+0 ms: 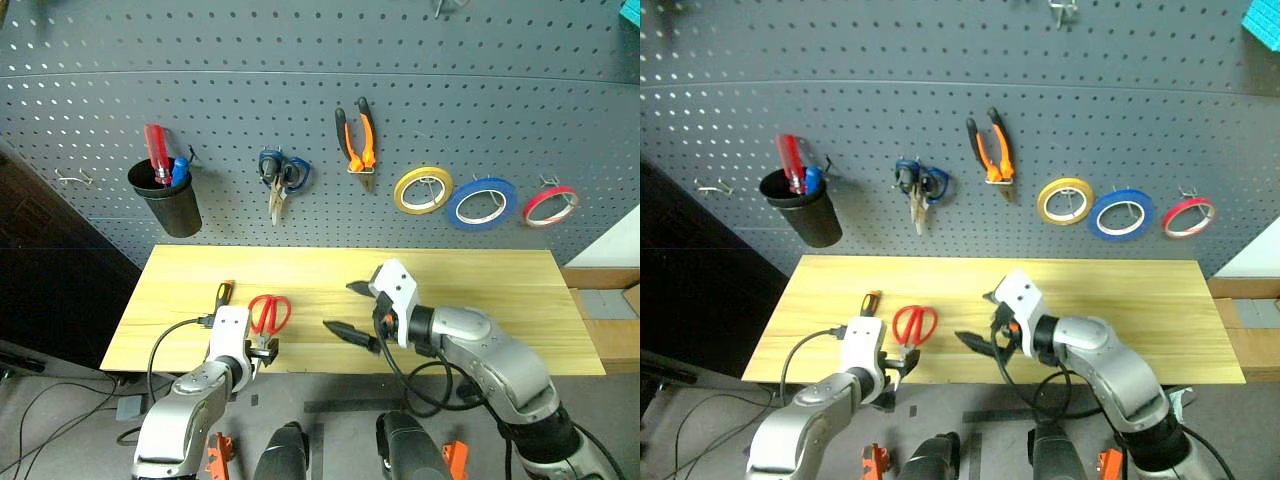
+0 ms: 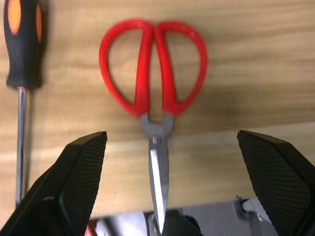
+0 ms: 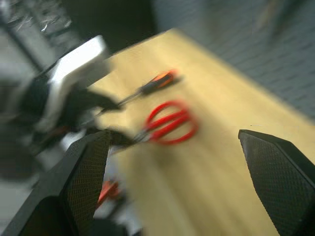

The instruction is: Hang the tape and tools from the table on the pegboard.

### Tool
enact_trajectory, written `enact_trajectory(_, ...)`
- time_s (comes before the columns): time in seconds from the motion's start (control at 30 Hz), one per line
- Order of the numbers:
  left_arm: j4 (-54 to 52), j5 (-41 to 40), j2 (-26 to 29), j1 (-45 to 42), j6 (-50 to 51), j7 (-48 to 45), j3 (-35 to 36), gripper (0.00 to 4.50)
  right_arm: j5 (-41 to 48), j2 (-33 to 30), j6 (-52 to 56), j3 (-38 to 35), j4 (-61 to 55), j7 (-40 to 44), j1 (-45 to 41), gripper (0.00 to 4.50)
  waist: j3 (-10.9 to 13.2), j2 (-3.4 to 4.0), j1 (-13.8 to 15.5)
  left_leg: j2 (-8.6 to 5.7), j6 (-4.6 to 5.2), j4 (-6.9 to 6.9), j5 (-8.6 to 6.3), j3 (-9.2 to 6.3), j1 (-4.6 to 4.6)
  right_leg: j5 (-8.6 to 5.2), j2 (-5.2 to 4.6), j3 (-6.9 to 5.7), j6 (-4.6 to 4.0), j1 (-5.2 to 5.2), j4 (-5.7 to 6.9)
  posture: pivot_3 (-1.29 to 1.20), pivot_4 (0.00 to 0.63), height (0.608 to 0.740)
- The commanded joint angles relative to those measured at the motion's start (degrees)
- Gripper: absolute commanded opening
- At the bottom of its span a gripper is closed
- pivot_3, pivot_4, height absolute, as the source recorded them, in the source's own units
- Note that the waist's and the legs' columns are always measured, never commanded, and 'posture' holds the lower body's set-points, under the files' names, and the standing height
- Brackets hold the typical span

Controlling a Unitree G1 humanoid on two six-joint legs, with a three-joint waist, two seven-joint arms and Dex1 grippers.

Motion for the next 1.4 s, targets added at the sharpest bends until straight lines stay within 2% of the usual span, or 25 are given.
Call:
enact_trajectory(0.03,2.77,0.61,-1.24,-2.41,1.73,1.46,1.61,4.5,1.35,0.46,1.96,-0.14,-3.04,-1.08,-0.85,4.46,0.0,0.0,-0.04,0.0,0.0,0.01,0.01,0.01,0.0,0.01,0.0,0.01,0.02,0.0,0.0,-0.15,0.243,0.74)
enact_trajectory(0.5,18.99,-0.29,-3.83,-10.15,4.28,2.55,7.54,4.5,3.1,-1.34,6.78,-0.23,-5.74,-1.84,-2.98,4.46,0.01,-0.02,-0.21,0.01,-0.03,-0.06,0.0,0.02,-0.07,0.04,0.02,0.0,0.12,-0.04,-0.13,-0.19,0.247,0.74)
enact_trajectory(0.6,21.25,-0.14,-2.99,-11.15,4.04,1.35,7.5,3.93,4.58,-2.54,9.01,-0.06,-7.11,-1.08,-2.5,4.5,0.01,-0.02,-0.32,0.01,-0.03,-0.06,0.0,0.03,0.0,0.05,0.02,0.01,0.13,0.01,-0.1,-0.2,0.247,0.74)
enact_trajectory(0.97,25.98,0.09,-1.47,-13.13,3.86,-2.43,6.56,0.51,6.46,-7.43,8.84,1.72,-7.55,1.47,-2.49,4.5,-0.02,0.03,-0.4,0.0,-0.03,-0.06,0.0,0.05,0.07,0.05,0.01,0.01,0.14,0.07,-0.1,-0.2,0.242,0.74)
enact_trajectory(1.27,23.1,0.66,-0.54,-11.14,0.75,-3.73,6.03,0.43,6.29,-7.4,8.03,1.71,-7.14,0.95,-2.26,4.5,-0.02,0.03,-0.71,0.01,-0.03,-0.08,0.0,0.07,0.08,0.05,0.01,0.03,0.14,0.09,-0.15,-0.2,0.24,0.74)
enact_trajectory(1.4,16.37,2.26,-0.28,-7.49,-4.99,-3.21,4.98,0.43,5.92,-7.44,7.16,1.31,-7.09,0.68,-2.09,4.5,-0.01,0.02,-0.98,0.02,-0.03,-0.09,0.0,0.07,0.02,0.05,0.01,0.03,0.14,0.05,-0.19,-0.2,0.24,0.74)
